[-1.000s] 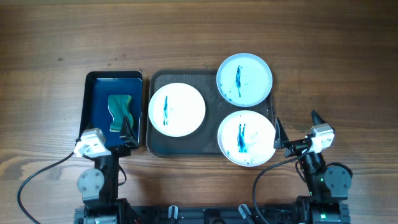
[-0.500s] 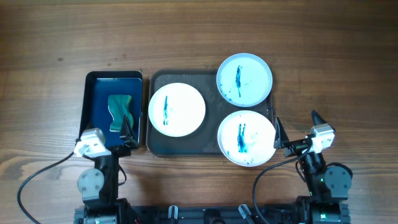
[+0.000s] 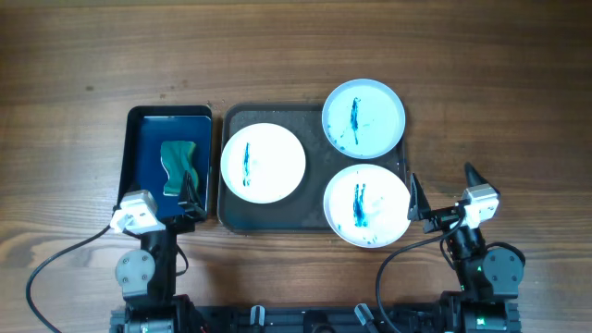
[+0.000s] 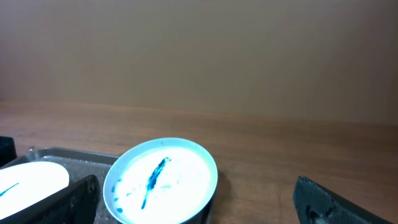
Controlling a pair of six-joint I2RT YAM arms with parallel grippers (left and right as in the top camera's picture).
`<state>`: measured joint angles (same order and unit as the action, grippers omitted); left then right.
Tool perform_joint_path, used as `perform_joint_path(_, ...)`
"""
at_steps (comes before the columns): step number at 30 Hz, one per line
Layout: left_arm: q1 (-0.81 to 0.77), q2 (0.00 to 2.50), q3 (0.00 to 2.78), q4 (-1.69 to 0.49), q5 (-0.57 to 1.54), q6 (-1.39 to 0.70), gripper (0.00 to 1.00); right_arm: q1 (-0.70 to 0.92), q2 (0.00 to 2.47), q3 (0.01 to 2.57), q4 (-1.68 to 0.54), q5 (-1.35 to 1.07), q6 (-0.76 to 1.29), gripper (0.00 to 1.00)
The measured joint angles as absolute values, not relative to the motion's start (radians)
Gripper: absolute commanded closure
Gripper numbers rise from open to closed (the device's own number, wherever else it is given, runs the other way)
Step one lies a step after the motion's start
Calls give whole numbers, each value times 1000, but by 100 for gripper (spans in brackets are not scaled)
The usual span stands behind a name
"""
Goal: Clean dirty plates on tray and stack at the side
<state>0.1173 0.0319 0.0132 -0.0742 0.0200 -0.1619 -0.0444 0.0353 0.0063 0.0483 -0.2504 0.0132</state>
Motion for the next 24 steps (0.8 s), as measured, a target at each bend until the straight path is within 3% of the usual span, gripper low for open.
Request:
perform_joint_path(10, 117, 105, 31, -116, 12, -161, 0, -44, 35, 6, 121, -259, 10, 0)
perform_joint_path(15, 117, 237, 230, -200, 5, -98, 0, -44, 78, 43, 112, -334, 10, 0)
perform_joint_path(20, 117, 573, 619, -416, -7, -80, 0, -44, 440, 381, -4, -378, 10, 0)
perform_joint_path(24, 118, 851, 979, -670, -8, -79, 0, -44, 830, 770, -356, -435, 4, 0)
